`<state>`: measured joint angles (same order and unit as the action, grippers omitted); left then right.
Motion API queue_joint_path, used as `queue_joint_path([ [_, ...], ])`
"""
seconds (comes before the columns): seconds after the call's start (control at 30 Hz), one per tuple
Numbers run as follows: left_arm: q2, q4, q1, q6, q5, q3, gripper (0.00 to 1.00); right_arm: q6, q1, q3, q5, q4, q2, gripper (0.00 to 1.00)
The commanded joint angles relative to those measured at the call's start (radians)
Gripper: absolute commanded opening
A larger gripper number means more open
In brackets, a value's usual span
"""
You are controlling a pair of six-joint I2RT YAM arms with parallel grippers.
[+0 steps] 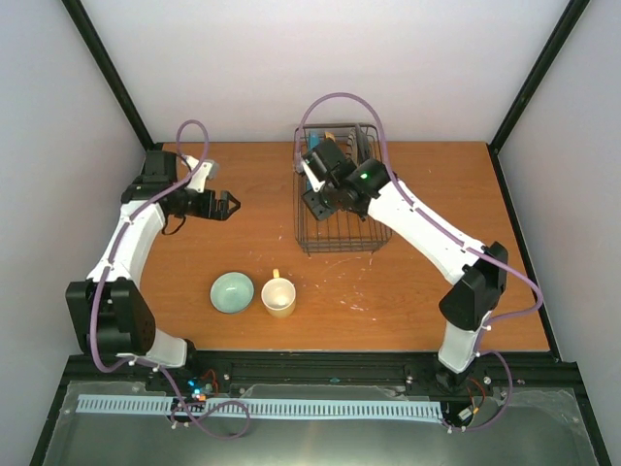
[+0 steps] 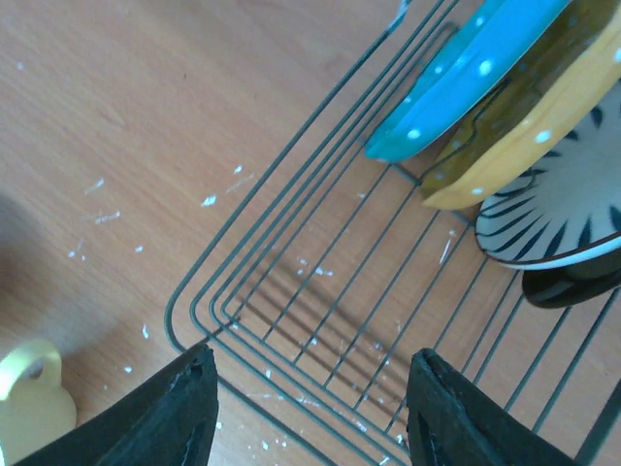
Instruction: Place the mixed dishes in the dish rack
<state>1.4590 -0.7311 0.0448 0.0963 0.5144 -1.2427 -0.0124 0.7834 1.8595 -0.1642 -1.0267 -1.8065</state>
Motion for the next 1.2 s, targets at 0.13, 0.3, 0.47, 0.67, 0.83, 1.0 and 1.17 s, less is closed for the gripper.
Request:
queue_joint_path([
  [0.13, -0.222, -0.196, 0.003, 0.56, 0.035, 0.029, 1.0, 0.014, -0.052, 0.0, 0.092, 0.067, 0.017, 0.53],
  [0.3, -0.405, -0.203, 0.004, 0.737, 0.07, 0.094, 1.0, 0.012, -0.085, -0.036, 0.138, 0.093, 0.031, 0.53],
  [0.47, -0.336, -0.34, 0.003, 0.725, 0.156, 0.052, 1.0, 0.016, -0.115, -0.082, 0.164, 0.122, 0.056, 0.52],
  [0.67, -0.307, -0.38, 0.004, 0.73, 0.15, 0.105, 0.65, 0.017, -0.141, -0.115, 0.172, 0.131, 0.08, 0.52],
  [0.83, -0.298, -0.425, 0.004, 0.718, 0.141, 0.145, 0.49, 0.019, -0.167, -0.163, 0.185, 0.142, 0.098, 0.53],
  [1.0, -0.273, -0.52, 0.004, 0.756, 0.118, 0.194, 0.44, 0.017, -0.191, -0.208, 0.211, 0.161, 0.115, 0.53],
  [1.17, -0.256, -0.542, 0.004, 0.768, 0.036, 0.268, 0.41, 0.013, -0.217, -0.226, 0.242, 0.172, 0.122, 0.53],
])
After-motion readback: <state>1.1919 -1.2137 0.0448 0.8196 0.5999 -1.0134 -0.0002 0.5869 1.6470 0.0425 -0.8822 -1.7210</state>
